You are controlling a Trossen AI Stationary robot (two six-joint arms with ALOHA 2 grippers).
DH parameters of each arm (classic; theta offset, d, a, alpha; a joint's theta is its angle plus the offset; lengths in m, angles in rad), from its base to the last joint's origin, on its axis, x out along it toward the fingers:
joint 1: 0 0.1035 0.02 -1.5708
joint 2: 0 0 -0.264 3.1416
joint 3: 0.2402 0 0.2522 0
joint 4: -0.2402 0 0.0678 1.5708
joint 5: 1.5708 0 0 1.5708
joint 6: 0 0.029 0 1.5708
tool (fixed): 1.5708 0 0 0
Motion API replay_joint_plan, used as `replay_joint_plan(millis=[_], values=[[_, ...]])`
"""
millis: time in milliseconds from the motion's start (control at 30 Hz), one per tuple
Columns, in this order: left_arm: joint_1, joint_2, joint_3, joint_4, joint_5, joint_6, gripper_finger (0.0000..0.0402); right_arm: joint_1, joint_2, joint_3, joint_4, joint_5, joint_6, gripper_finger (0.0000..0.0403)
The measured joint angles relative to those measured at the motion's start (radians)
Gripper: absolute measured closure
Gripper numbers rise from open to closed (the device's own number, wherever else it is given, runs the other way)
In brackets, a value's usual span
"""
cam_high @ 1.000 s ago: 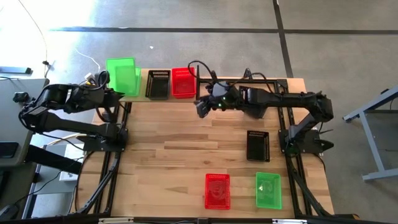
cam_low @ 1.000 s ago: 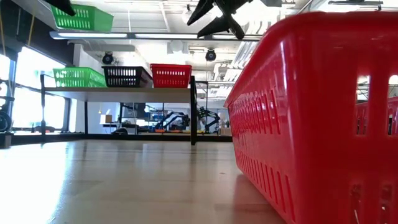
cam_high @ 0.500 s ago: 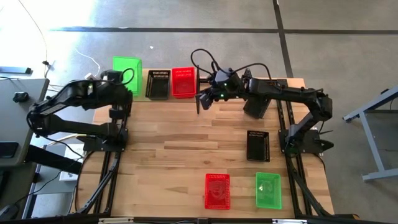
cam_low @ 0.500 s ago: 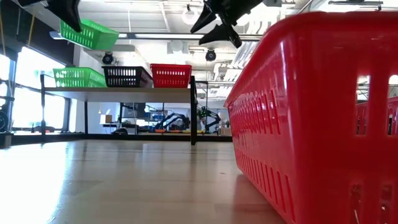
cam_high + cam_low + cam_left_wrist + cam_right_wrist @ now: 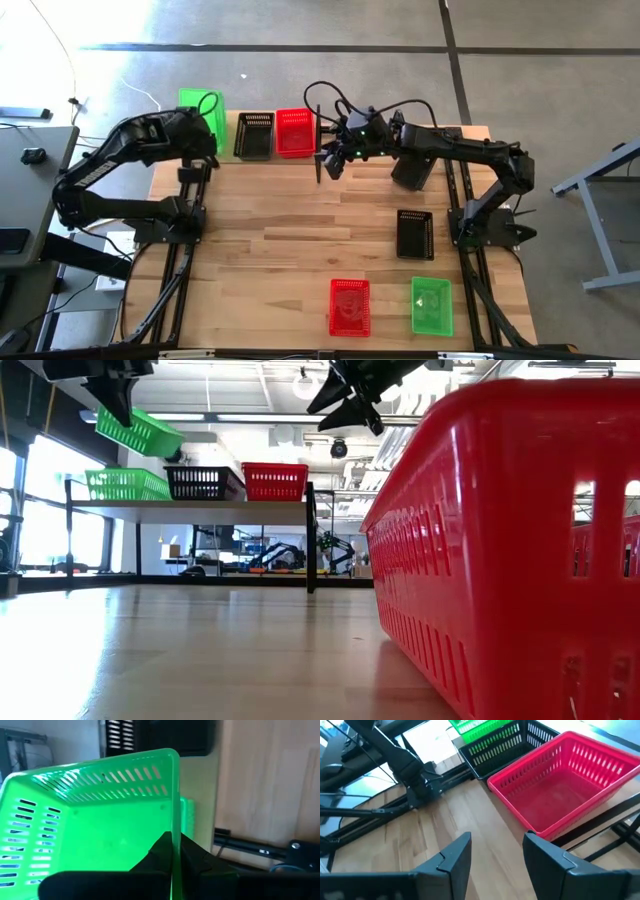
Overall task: Stack baskets on shelf by color
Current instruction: Stack the left green bin on top of the green bin on the shelf
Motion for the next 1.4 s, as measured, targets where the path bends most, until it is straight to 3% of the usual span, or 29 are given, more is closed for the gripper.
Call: replay_joint_plan(millis=[367, 567, 767, 1400], values=[[0.145, 0.017, 0.076, -0.001, 0.119, 0.214, 0.0401, -0.046, 0.000, 0.000, 0.000, -0.030, -0.011, 0.0242], [0.236, 0.060, 0.076, -0.008, 0.132, 0.328, 0.0401, -0.046, 0.000, 0.000, 0.000, -0.030, -0.011, 0.0242], [0.304, 0.107, 0.076, -0.044, 0.238, 0.341, 0.0401, -0.046, 0.000, 0.000, -0.001, -0.030, -0.011, 0.0242], [0.327, 0.195, 0.076, -0.056, 0.241, 0.335, 0.0401, -0.046, 0.000, 0.000, -0.027, -0.030, -0.055, 0.0242]])
